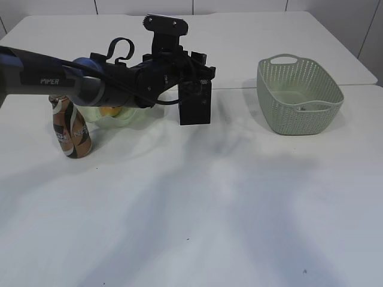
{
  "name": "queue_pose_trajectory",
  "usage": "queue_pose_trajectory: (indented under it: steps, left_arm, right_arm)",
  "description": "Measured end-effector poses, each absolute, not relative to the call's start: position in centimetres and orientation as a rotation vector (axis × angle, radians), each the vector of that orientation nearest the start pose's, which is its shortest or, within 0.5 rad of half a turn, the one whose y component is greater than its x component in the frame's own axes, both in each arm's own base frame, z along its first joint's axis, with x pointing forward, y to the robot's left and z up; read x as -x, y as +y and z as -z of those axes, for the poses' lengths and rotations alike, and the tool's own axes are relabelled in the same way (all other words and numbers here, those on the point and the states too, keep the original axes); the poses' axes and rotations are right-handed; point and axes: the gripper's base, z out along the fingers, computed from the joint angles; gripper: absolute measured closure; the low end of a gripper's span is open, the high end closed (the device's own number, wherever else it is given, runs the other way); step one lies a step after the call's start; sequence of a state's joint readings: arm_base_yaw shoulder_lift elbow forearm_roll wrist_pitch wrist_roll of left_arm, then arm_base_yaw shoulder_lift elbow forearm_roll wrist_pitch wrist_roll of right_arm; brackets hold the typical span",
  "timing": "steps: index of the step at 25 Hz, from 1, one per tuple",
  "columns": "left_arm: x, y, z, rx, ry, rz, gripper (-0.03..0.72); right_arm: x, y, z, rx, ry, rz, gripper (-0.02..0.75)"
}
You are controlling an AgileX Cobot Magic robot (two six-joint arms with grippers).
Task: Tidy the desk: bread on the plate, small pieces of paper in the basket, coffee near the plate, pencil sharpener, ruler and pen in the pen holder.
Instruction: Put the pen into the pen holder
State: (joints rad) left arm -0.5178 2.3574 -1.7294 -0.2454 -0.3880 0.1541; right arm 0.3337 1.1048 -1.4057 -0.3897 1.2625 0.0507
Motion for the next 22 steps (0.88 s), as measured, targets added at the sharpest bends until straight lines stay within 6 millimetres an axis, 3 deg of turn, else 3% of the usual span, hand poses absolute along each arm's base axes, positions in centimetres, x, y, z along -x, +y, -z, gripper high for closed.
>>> queue_pose_trajectory:
  steps: [8,17,22]
  left_arm:
    - [-47.5,-26.1,-17.9,-0.326,1.691,0.346,0.276]
    - [-46.0,-25.3,-24.3,-0.457,1.746,0.310,0.275]
    - [-45.2,-22.0,-28.6,-0.484,1.834,0.286,0.295]
  right_arm:
    - [-18.8,3.0,-44.4,0.315,2.350,0.326,0.438]
    - [-18.8,2.9,-44.4,0.314,2.347,0.336,0.438]
    - [-18.8,2.9,-44.4,0.313,2.346,0.341,0.438]
